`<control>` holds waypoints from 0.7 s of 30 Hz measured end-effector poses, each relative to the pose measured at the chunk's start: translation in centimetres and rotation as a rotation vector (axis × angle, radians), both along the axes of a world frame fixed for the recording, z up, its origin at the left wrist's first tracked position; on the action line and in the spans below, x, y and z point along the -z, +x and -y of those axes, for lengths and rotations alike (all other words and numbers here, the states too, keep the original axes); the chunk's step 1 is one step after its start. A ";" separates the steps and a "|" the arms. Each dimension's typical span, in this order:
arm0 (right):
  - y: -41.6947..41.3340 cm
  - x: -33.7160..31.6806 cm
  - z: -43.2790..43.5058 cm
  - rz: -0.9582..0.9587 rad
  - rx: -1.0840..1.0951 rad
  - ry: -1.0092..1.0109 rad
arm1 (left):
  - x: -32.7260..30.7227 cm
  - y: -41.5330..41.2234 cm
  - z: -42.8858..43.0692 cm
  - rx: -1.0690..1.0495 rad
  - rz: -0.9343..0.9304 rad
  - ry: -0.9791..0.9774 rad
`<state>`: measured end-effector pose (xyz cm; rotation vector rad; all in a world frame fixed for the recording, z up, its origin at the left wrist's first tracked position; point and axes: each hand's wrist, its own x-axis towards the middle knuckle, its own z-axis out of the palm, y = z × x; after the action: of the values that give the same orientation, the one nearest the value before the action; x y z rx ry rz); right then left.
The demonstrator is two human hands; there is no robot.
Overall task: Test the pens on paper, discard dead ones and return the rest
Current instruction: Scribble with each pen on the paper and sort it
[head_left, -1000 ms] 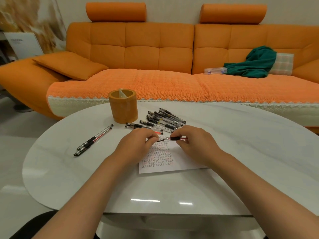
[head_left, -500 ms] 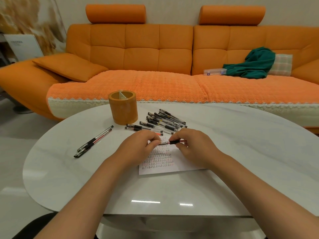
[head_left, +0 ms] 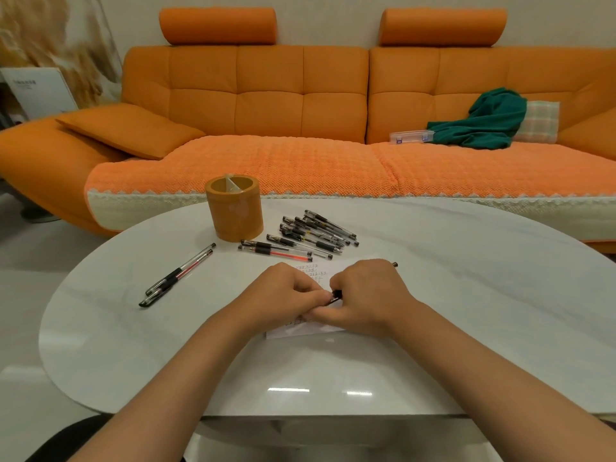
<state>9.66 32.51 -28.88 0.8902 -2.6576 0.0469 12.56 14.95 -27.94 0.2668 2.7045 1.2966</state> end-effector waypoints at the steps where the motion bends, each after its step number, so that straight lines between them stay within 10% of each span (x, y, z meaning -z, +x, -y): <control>1: 0.0 0.0 0.1 -0.012 0.003 -0.013 | 0.0 0.1 0.0 -0.003 0.014 0.007; 21: 0.4 0.0 0.9 -0.062 -0.013 -0.071 | -0.9 0.6 0.1 -0.088 0.108 0.142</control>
<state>10.03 31.60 -28.90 0.8716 -2.5761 0.1137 13.13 14.85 -27.01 0.0897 2.5651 1.4848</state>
